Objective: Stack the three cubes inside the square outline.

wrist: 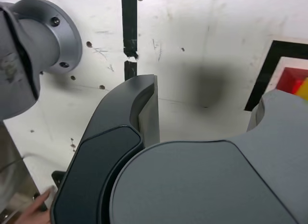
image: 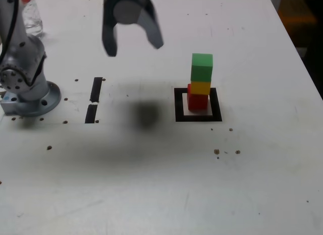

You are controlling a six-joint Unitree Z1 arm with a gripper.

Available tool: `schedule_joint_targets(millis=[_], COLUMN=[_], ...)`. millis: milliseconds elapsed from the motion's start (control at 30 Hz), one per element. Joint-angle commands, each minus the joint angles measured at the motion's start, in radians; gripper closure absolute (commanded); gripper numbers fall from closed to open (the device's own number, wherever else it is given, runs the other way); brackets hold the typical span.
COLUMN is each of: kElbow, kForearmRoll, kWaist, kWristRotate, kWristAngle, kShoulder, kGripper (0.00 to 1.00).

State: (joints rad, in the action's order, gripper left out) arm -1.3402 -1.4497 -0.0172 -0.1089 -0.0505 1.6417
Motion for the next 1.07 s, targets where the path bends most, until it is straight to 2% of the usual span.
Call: schedule_joint_targets(millis=[0,167,467,767,1033], kElbow=[0.068,0.211,0.379,0.472,0.487], kForearmRoll=[0.056,0.196,0.374,0.503,0.529], kWaist=[-0.011,-0.031,-0.037,-0.037,-0.037], kWristRotate=[-0.004,-0.003,0.02,0.048,0.051], kWristAngle=[-0.019,-0.046,-0.044,-0.014,0.027], kShoulder=[-0.013,-0.015,-0.004,0.002,-0.004], kGripper=[0.22,0.22,0.22,0.22,0.22])
